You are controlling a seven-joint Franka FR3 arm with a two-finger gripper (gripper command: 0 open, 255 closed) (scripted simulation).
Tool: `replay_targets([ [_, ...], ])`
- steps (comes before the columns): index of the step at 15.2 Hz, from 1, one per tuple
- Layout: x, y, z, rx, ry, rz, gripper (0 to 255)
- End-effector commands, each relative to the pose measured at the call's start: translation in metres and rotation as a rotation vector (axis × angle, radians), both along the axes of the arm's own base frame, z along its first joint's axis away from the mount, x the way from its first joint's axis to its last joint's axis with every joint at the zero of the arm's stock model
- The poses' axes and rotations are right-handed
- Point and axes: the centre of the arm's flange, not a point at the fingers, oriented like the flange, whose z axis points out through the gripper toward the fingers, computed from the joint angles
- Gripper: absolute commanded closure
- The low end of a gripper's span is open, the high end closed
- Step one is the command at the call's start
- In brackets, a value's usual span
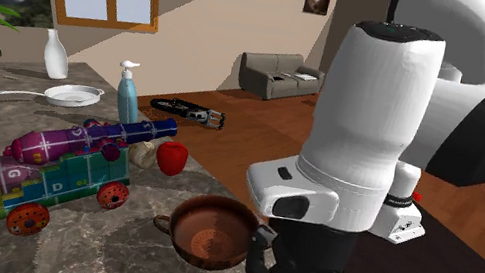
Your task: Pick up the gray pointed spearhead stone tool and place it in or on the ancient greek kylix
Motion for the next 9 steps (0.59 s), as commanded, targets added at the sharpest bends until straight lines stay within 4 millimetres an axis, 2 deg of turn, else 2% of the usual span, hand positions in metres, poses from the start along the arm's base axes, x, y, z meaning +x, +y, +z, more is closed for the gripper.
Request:
replay_targets([
  [1, 0.003, -0.02, 0.001, 0.0, 0.0, 0.0, 255],
  [9, 0.021, -0.124, -0.001, 0.0, 0.0, 0.0, 255],
])
